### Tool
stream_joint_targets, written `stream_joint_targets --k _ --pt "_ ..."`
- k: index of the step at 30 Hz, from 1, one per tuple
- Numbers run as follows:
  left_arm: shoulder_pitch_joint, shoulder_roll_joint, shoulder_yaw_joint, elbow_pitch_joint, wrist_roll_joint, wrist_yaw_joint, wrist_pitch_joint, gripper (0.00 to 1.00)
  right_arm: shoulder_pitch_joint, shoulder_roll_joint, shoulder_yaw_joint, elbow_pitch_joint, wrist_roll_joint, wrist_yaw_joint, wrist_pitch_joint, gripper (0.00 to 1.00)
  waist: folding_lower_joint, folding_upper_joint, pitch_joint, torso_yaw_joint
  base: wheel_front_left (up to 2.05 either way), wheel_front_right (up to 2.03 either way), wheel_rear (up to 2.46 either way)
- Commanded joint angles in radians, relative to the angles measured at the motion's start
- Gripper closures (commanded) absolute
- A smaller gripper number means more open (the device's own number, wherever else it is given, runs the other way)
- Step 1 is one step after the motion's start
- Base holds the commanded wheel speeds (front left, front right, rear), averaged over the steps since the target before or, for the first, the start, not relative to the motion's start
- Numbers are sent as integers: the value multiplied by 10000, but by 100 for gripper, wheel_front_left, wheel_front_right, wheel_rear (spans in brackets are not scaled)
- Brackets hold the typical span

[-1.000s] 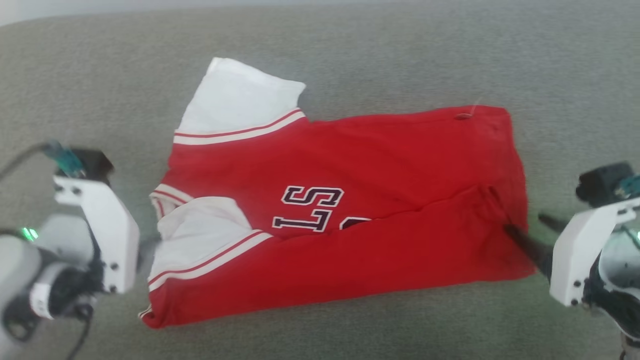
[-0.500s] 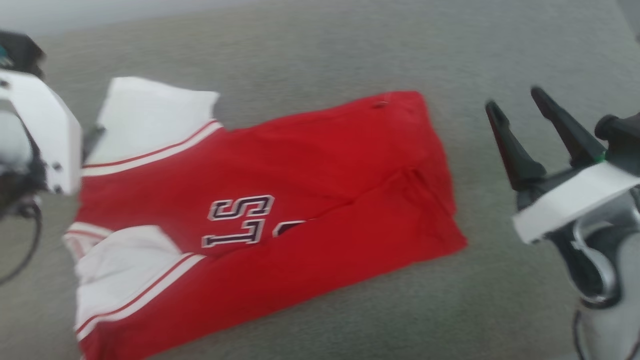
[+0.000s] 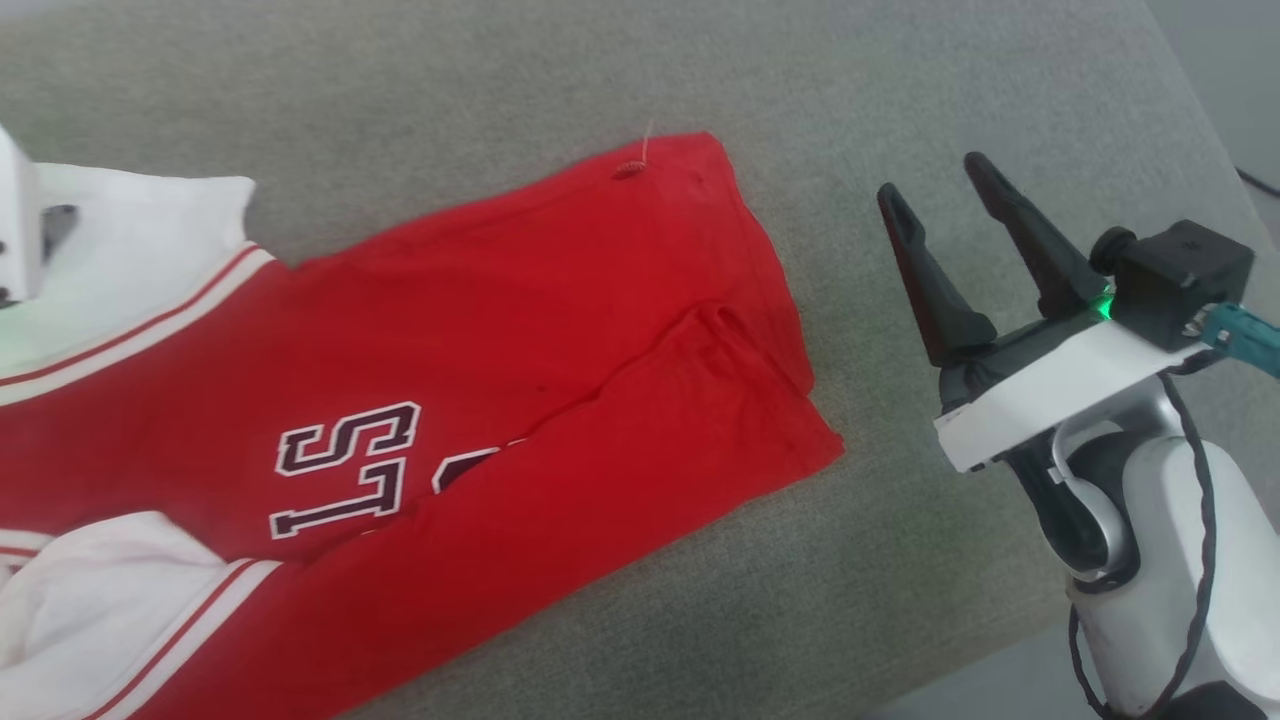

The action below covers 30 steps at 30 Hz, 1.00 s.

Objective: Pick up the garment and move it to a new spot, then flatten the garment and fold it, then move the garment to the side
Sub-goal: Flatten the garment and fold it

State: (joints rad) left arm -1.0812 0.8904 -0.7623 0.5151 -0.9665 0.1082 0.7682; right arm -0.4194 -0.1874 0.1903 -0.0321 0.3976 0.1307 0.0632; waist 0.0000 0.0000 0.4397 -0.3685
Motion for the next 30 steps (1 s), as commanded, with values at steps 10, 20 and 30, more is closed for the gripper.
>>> stream_joint_targets --k 10,20,30 --pt "-245 -788 -360 2490 -76 -244 957 100 -566 -210 513 215 604 -1 662 0 0 0 508 -127 0 0 0" --pt "-1195 -1733 -454 2953 47 -616 740 100 -2400 -833 1100 1349 1263 -1 2717 0 0 0 806 677 0 0 0" --pt "-1902 -2547 -532 3339 182 -920 274 100 -4937 -1005 2383 4451 2066 -1 5669 0 0 0 1101 1529 0 0 0"
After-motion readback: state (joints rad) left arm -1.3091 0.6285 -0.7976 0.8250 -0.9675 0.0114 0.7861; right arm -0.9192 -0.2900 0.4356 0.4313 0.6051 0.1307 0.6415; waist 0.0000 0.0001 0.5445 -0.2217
